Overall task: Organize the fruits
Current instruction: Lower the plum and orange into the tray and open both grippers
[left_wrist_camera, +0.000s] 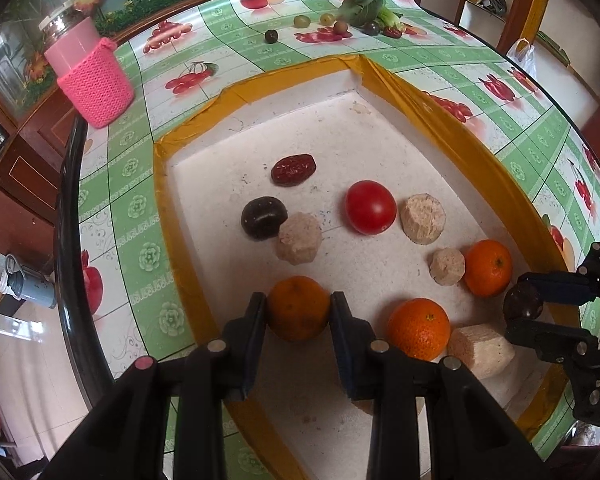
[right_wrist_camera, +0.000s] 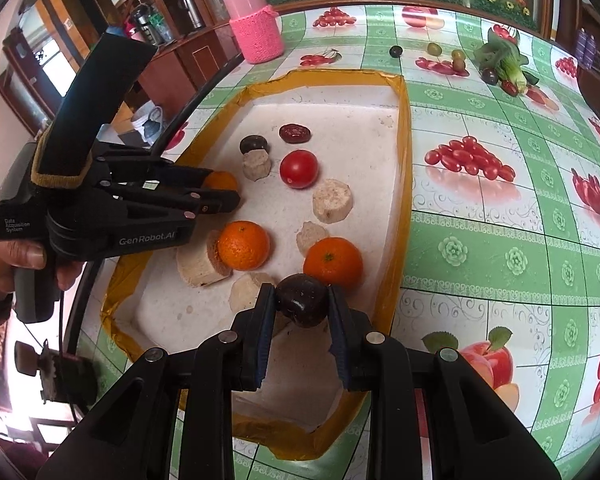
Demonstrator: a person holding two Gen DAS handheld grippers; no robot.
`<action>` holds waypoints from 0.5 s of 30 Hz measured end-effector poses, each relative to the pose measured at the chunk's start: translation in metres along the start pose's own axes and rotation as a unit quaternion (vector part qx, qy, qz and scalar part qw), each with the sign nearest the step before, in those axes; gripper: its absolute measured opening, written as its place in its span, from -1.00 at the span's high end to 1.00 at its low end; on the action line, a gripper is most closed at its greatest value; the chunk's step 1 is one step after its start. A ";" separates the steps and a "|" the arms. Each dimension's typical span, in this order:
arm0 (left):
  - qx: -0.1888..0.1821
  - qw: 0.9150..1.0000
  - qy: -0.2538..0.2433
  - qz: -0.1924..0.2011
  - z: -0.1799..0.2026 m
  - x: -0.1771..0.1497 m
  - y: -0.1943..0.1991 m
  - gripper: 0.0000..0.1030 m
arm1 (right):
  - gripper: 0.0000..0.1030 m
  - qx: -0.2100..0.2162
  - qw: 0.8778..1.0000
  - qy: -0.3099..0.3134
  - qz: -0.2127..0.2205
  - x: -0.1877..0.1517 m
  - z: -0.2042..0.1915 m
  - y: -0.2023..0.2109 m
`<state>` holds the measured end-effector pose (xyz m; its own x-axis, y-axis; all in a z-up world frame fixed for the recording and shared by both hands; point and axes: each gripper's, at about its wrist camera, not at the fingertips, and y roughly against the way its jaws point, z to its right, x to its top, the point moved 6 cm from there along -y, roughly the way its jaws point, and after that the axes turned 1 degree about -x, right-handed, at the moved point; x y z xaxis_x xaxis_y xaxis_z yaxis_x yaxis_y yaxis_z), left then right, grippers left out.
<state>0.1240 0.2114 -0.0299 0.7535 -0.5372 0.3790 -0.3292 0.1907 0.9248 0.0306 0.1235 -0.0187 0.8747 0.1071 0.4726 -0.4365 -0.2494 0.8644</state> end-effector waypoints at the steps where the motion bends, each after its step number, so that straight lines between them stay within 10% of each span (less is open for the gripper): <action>1: -0.002 1.000 0.000 -0.001 0.000 0.000 0.000 0.32 | 0.50 -0.001 1.000 0.003 -0.001 0.000 0.000 0.000; 15: -0.005 1.000 0.000 -0.006 0.004 0.000 -0.003 0.28 | 0.36 -0.009 1.000 -0.006 0.006 0.006 0.000 -0.004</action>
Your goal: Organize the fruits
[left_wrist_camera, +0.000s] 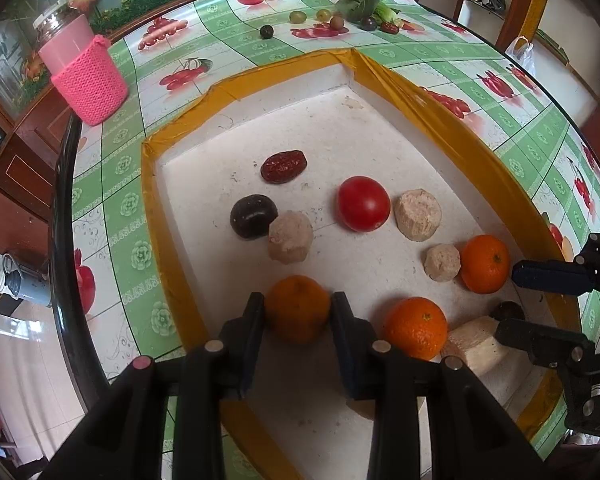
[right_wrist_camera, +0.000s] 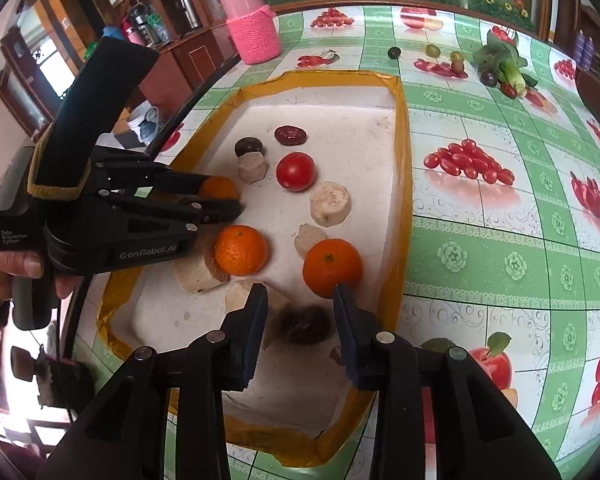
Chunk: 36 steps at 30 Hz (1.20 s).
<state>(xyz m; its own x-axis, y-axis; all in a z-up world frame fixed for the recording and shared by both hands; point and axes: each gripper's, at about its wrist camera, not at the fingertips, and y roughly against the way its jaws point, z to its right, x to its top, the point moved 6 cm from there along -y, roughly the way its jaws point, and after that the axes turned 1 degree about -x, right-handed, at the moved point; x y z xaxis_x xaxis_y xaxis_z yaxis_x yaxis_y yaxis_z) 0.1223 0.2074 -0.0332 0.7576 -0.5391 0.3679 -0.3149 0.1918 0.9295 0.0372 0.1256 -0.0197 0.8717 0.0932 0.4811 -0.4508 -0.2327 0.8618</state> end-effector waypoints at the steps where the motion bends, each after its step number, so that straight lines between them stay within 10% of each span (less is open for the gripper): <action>1: 0.000 1.000 -0.001 0.000 0.001 0.000 0.000 0.26 | 0.36 0.000 1.000 -0.001 0.001 0.000 0.000 0.000; 25: 0.035 0.996 0.052 0.066 0.016 -0.015 0.058 -0.44 | -0.23 -0.010 0.995 -0.075 0.069 -0.035 0.013 0.069; 36: 0.061 0.968 0.195 0.147 0.048 -0.049 0.119 -0.94 | -0.70 -0.037 0.994 -0.060 0.088 -0.076 0.023 0.098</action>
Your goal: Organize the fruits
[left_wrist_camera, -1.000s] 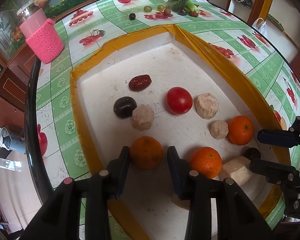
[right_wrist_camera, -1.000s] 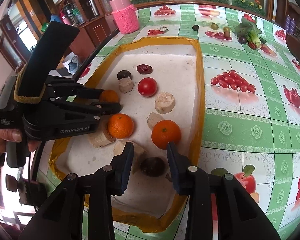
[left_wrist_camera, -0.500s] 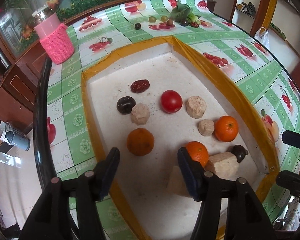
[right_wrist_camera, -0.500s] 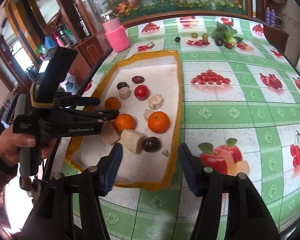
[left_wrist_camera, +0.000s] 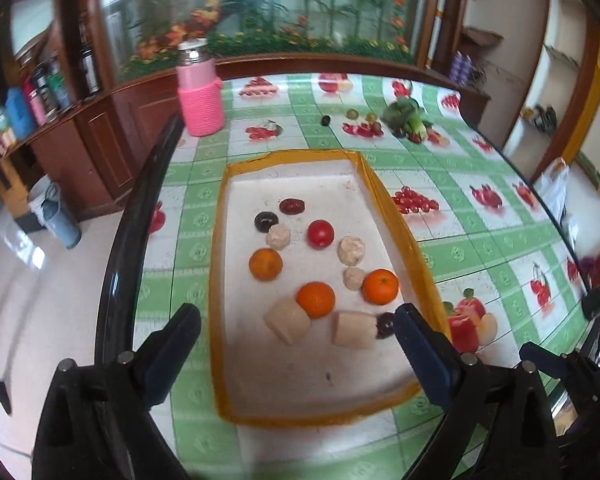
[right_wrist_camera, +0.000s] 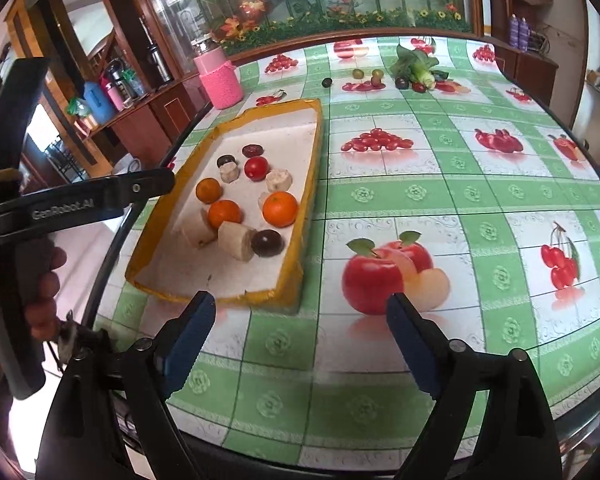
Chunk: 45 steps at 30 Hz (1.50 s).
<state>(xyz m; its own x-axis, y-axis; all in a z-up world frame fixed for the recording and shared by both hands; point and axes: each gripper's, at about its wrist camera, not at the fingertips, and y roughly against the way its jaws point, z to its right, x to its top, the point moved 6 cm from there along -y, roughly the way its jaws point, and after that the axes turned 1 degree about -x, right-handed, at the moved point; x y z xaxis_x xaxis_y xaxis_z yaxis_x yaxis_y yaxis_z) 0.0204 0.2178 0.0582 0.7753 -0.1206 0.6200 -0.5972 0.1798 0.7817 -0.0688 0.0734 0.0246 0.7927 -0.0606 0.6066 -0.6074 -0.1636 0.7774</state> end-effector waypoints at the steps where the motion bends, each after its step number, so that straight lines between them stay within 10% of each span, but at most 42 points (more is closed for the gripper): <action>1: 0.004 1.000 0.013 0.006 0.000 -0.006 0.004 -0.95 | -0.70 -0.008 1.000 0.006 0.006 -0.001 0.001 0.004; 19: 0.148 0.987 0.005 0.069 -0.003 -0.065 0.028 -0.99 | -0.96 -0.075 0.995 0.016 0.062 -0.020 0.022 0.034; 45: 0.099 0.992 0.033 0.066 0.002 -0.083 0.035 -0.99 | -0.99 -0.097 0.994 0.020 0.049 -0.037 0.020 0.034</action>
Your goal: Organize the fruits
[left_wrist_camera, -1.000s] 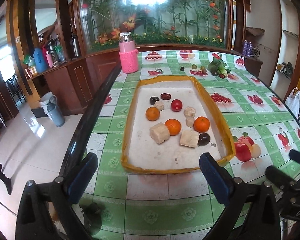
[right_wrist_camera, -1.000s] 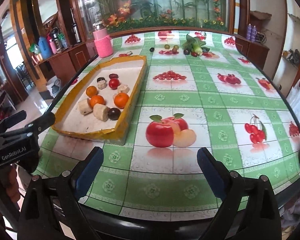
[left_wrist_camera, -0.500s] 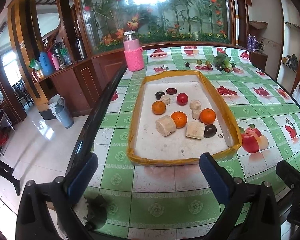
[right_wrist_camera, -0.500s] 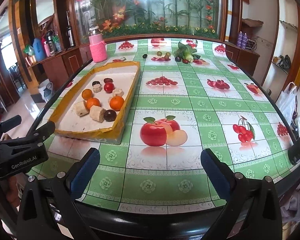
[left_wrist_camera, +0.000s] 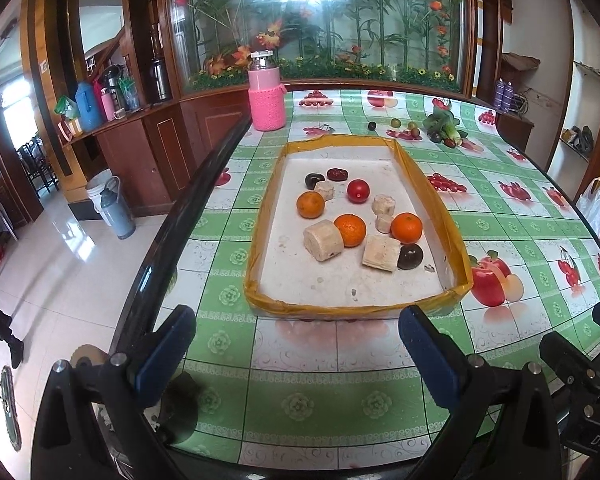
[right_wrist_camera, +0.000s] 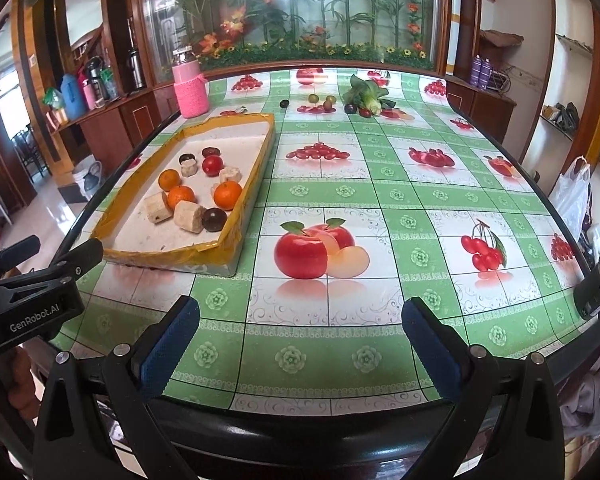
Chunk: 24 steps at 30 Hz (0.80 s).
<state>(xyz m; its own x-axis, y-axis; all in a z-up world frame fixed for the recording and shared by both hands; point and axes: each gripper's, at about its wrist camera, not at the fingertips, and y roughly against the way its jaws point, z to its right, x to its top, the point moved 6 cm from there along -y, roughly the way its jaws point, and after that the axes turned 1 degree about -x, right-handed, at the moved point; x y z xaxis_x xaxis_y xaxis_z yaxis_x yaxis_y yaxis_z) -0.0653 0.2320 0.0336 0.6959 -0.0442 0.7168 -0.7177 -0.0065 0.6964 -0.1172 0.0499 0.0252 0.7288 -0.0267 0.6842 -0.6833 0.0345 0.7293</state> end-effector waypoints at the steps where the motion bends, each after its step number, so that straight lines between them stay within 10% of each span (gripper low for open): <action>1: -0.002 1.000 -0.001 0.001 0.000 0.000 0.000 -0.99 | -0.99 -0.001 1.000 0.000 0.001 0.000 0.000 0.001; 24: -0.041 0.999 0.009 0.020 0.010 0.007 0.008 -0.98 | -0.99 -0.008 1.000 -0.015 0.002 0.002 0.013 0.004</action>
<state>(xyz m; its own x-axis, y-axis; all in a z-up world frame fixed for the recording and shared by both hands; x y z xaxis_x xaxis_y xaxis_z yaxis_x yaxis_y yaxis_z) -0.0665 0.2217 0.0444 0.6669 -0.0240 0.7447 -0.7415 0.0769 0.6665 -0.1192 0.0367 0.0291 0.7250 -0.0559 0.6865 -0.6847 0.0498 0.7272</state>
